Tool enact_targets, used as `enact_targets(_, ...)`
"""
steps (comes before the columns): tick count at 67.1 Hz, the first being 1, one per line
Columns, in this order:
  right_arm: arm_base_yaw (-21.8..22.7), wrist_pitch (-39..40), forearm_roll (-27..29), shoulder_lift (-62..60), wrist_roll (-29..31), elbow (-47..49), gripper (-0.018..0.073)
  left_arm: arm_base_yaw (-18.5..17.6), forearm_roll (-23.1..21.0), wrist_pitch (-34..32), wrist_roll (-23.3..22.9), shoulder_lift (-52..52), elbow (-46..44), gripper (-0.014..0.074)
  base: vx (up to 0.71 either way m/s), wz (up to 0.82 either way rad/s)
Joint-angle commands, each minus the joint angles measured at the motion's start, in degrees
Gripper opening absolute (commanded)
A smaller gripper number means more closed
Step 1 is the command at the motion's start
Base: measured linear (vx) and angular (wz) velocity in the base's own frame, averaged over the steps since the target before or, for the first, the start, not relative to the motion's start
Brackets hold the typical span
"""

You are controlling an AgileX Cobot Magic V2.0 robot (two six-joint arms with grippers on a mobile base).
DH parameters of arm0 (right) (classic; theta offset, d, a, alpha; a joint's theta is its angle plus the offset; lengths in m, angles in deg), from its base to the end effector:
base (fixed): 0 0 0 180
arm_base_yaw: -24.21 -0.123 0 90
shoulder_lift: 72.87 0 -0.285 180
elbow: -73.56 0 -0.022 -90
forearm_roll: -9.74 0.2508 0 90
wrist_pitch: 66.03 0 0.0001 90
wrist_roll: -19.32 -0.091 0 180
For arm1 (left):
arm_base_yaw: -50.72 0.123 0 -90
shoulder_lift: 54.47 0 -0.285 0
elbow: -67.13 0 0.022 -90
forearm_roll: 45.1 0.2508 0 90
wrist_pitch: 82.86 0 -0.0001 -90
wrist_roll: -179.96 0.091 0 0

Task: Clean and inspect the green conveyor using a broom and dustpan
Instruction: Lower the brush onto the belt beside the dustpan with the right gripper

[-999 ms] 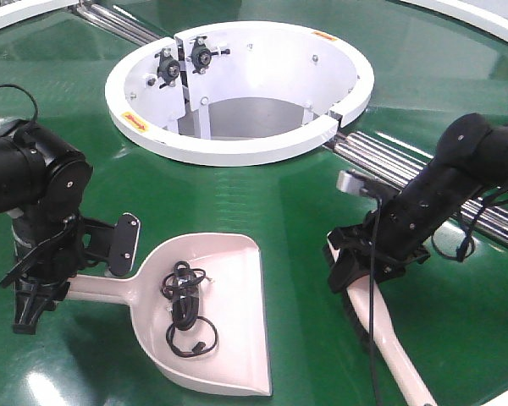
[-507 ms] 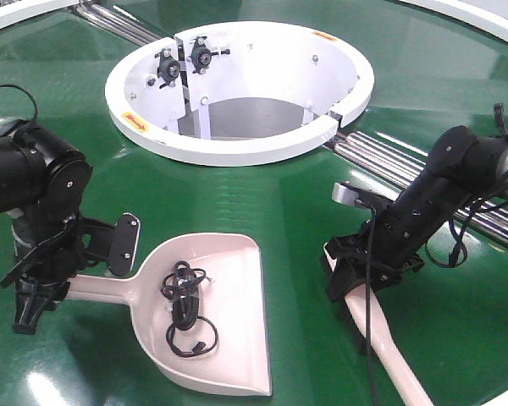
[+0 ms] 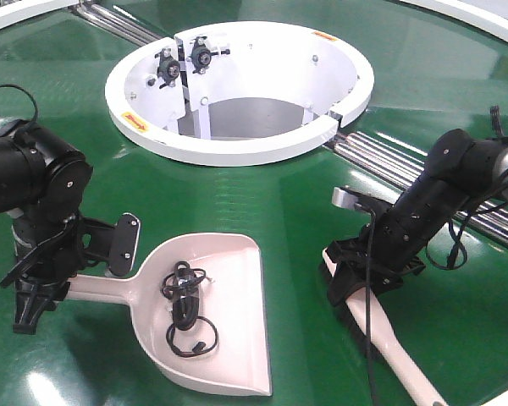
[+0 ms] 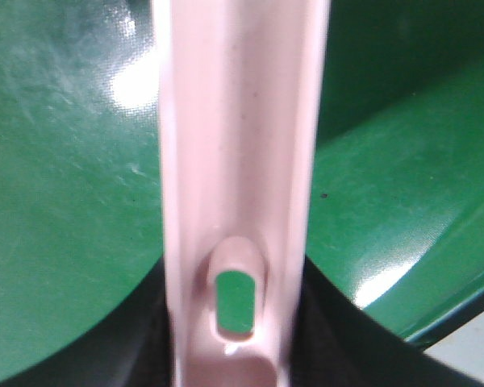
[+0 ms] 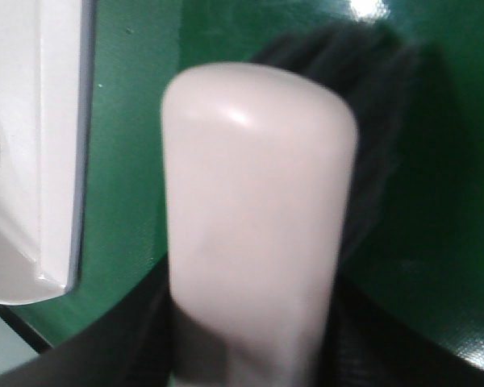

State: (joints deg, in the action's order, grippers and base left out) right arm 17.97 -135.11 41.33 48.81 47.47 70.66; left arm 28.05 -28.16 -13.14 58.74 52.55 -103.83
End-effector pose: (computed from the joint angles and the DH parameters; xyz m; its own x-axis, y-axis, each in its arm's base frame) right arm 0.3473 0.0828 0.1633 -0.9391 -0.3410 0.0432 -0.2723 0.8145 0.5122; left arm 0.2963 -0.0968 0.2179 -0.0362 0.9584 0.2830 0.9989 0.0265 0.0380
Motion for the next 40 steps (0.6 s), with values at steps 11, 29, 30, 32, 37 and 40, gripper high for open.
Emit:
enact_targets(11, 0.0, -2.7, 1.0, -2.6, 0.4, 1.4, 0.0386, -0.6, -1.0, 1.6, 0.6, -2.1, -1.6, -0.0023, 0.00, 0.00)
enact_targets(29, 0.0, -2.3, 1.0, -2.6, 0.4, 1.4, 0.0389, -0.6, -1.0, 1.6, 0.6, -2.1, -1.6, -0.0023, 0.00, 0.00)
enact_targets(30, 0.0, -2.3, 1.0, -2.6, 0.4, 1.4, 0.0391, -0.6, -1.0, 1.6, 0.6, -2.1, -1.6, -0.0023, 0.00, 0.00)
enact_targets(32, 0.0, -2.2, 1.0, -2.6, 0.4, 1.4, 0.0397, -0.6, -1.0, 1.6, 0.6, -2.1, -1.6, -0.0023, 0.00, 0.00)
enact_targets(37, 0.0, -1.9, 1.4, -2.6, 0.4, 1.4, 0.0421, -0.6, -1.0, 1.6, 0.6, -2.1, -1.6, -0.0023, 0.00, 0.00)
enact_targets(40, 0.0, -1.8, 1.5, -2.6, 0.4, 1.5, 0.0442, -0.6, -1.0, 1.6, 0.6, -2.1, -1.6, -0.0023, 0.00, 0.00)
